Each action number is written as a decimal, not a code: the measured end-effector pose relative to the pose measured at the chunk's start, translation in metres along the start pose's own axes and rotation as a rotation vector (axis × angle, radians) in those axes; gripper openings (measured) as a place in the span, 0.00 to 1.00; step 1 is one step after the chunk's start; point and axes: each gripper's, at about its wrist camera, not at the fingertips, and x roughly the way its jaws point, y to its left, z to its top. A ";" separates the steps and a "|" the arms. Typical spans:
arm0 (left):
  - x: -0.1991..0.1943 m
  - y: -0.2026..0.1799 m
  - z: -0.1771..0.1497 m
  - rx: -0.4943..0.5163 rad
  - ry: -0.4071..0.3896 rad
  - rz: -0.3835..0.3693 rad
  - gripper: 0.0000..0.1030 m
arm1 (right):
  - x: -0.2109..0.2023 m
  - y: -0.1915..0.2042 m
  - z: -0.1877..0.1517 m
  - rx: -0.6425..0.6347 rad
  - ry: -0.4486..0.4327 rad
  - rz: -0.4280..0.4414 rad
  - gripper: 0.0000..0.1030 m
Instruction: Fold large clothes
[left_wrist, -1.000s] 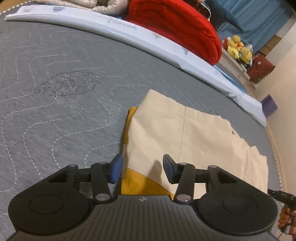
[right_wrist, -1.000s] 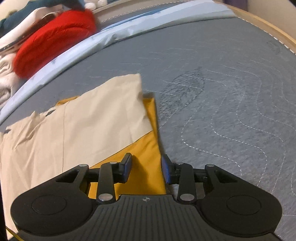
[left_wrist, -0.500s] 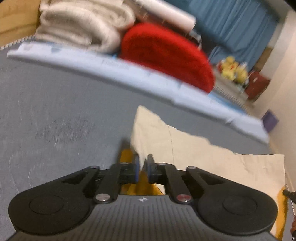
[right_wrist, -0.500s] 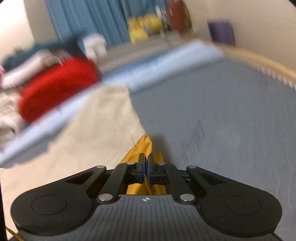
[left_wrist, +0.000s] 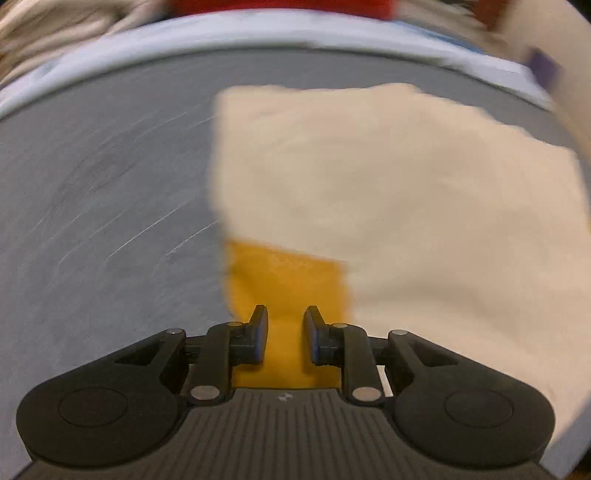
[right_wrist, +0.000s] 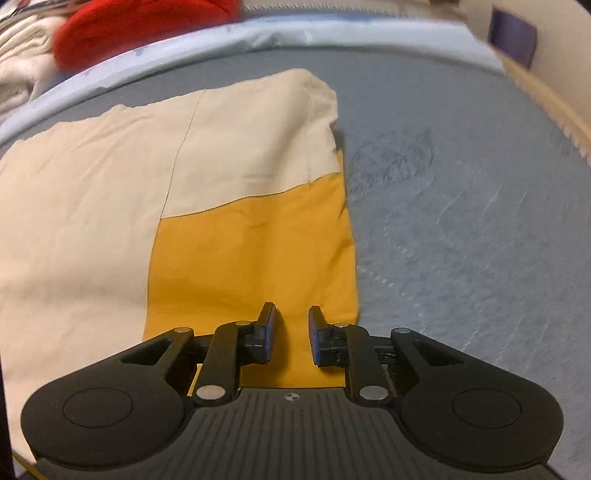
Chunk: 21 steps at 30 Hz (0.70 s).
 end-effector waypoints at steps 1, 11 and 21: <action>-0.005 0.003 0.002 -0.029 -0.006 0.000 0.23 | -0.004 0.001 0.001 0.000 -0.001 -0.008 0.19; -0.021 -0.017 -0.040 0.232 0.113 -0.106 0.24 | -0.020 -0.022 -0.027 -0.007 0.117 -0.033 0.19; -0.104 -0.003 -0.059 0.252 0.030 0.068 0.25 | -0.110 -0.042 -0.041 0.035 -0.050 -0.213 0.24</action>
